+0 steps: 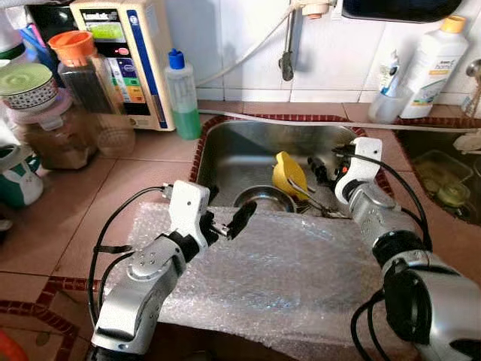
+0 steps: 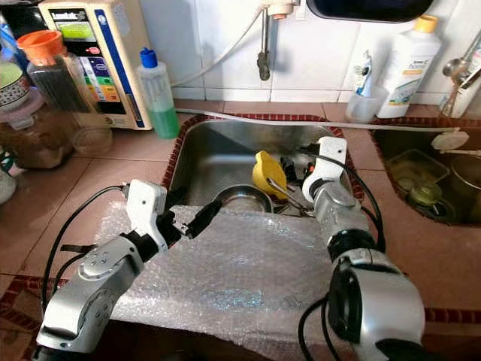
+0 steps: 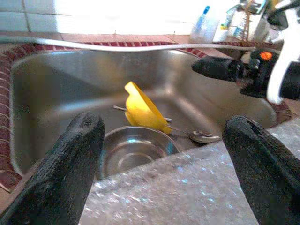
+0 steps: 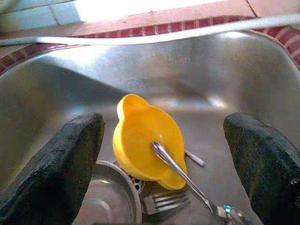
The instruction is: Kitchen organization
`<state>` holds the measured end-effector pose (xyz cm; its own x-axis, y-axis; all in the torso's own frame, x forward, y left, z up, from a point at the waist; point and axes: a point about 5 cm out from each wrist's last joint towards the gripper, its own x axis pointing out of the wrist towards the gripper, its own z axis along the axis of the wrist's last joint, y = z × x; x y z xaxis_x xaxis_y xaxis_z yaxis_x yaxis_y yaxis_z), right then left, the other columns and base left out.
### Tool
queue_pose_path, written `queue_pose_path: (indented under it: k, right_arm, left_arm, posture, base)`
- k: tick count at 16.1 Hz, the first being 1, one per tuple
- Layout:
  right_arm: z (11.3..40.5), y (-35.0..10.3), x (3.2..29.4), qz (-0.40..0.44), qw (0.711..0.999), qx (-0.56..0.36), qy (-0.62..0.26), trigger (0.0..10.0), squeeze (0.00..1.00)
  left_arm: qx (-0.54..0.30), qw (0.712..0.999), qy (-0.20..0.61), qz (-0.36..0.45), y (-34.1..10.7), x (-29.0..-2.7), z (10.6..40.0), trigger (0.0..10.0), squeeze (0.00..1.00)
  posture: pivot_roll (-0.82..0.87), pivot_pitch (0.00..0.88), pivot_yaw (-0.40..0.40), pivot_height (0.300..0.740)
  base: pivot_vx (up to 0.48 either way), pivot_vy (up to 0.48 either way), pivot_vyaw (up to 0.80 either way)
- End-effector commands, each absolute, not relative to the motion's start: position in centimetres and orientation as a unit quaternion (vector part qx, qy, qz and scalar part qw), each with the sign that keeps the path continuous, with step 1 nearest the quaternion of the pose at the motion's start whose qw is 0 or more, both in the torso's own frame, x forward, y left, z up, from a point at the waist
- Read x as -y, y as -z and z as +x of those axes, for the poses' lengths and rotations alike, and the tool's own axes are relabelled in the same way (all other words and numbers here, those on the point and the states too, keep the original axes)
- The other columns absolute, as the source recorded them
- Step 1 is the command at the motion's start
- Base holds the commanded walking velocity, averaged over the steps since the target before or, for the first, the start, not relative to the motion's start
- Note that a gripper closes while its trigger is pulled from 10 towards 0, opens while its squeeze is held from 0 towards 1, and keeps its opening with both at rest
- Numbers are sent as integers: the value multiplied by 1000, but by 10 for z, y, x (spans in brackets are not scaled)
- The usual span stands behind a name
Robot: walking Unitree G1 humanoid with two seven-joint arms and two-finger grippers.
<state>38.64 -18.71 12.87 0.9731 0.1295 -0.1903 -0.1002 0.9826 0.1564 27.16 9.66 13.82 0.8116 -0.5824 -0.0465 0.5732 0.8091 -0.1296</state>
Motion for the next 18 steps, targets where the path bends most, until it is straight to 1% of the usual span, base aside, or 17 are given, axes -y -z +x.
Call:
queue_pose_path:
  k: [1,3,5,7,8,10,12,13,15,16,17,18]
  right_arm:
    - [385,-127,183,58,991,-100,-71,10000,0]
    - [377,-119,180,38,994,-81,-68,10000,0]
    - [371,-121,180,23,997,-52,-53,10000,0]
    - [355,-131,178,6,1000,9,-26,10000,0]
    - [349,-134,176,2,999,25,-22,10000,0]
    - [333,-145,167,-30,997,68,-20,10000,0]
    - [317,-160,161,-36,994,106,-15,10000,0]
    - [309,-167,158,-39,992,118,-13,10000,0]
    - [303,-170,156,-33,992,120,-9,10000,0]
    - [298,-175,155,-28,992,125,-7,10000,0]
    - [295,-176,155,-31,992,123,-6,10000,0]
    - [291,-174,154,-36,993,111,-10,10000,0]
  left_arm:
    - [-32,954,295,-49,-141,-97,275,10000,0]
    - [-13,968,247,-43,-144,-99,284,10000,0]
    - [-1,972,228,-52,-147,-101,289,10000,0]
    - [21,982,181,-58,-151,-106,298,10000,0]
    - [32,984,170,-50,-153,-108,300,10000,0]
    - [33,990,132,-34,-153,-114,304,10000,0]
    - [42,994,105,13,-152,-121,304,10000,0]
    - [35,996,83,28,-149,-127,304,10000,0]
    - [42,995,82,35,-148,-129,304,10000,0]
    - [65,994,89,25,-150,-131,304,10000,0]
    - [50,996,77,15,-148,-133,304,10000,0]
    - [54,995,78,19,-152,-129,302,10000,0]
  posture:
    - [168,23,59,740]
    - [140,25,57,740]
    - [113,21,55,740]
    - [71,12,59,740]
    - [55,8,62,740]
    - [33,3,68,740]
    - [7,5,83,740]
    - [2,3,86,740]
    - [-10,0,91,740]
    - [-14,0,91,740]
    - [-16,0,88,740]
    - [-14,0,82,740]
  base:
    - [0,0,0]
    - [0,0,0]
    - [0,0,0]
    - [0,0,0]
    - [0,0,0]
    - [0,0,0]
    - [0,0,0]
    - [0,0,0]
    - [0,0,0]
    - [0,0,0]
    - [0,0,0]
    - [0,0,0]
